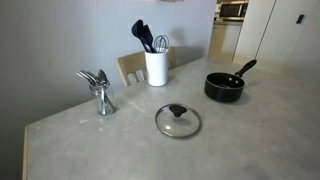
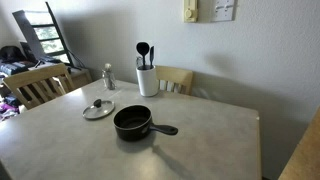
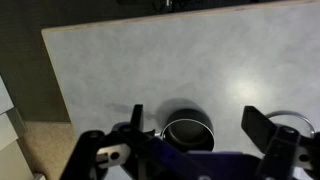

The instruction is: Pick up the lid and put it on the pot

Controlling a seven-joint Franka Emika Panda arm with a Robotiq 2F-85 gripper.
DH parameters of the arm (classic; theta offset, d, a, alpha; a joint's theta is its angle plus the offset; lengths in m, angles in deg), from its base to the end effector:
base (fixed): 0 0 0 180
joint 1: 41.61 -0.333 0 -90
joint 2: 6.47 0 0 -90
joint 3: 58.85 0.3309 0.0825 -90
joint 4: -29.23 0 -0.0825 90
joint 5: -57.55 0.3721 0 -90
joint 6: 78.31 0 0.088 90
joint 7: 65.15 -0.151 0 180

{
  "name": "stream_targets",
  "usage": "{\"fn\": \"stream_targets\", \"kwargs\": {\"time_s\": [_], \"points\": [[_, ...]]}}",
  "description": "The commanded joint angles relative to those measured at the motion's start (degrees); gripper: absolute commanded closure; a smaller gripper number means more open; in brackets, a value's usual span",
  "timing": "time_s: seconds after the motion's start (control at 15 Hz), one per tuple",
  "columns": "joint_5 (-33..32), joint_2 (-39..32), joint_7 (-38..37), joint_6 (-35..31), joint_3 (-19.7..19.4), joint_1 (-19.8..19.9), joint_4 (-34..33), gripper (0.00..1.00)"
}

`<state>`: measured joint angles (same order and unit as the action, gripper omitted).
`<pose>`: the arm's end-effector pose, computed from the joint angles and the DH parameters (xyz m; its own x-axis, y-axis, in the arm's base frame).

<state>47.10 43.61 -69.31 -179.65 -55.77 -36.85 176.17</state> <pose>0.2772 -0.0301 0.5052 0.9928 -0.0804 0.0884 -0.0978 -0.9718 0.2146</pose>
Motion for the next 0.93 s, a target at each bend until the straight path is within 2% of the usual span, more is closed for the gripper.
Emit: {"fn": "stream_targets", "kwargs": {"time_s": [0.0,0.4,0.87], "points": [[-0.43,-0.1,-0.47,0.25,-0.52,-0.77,-0.17,0.0],[-0.16,-3.35,0.88,0.97,-0.75,-1.76,-0.53,0.0],[0.14,-14.99,1.59,-1.69,-1.07,-3.31,-0.99,0.0]]}}
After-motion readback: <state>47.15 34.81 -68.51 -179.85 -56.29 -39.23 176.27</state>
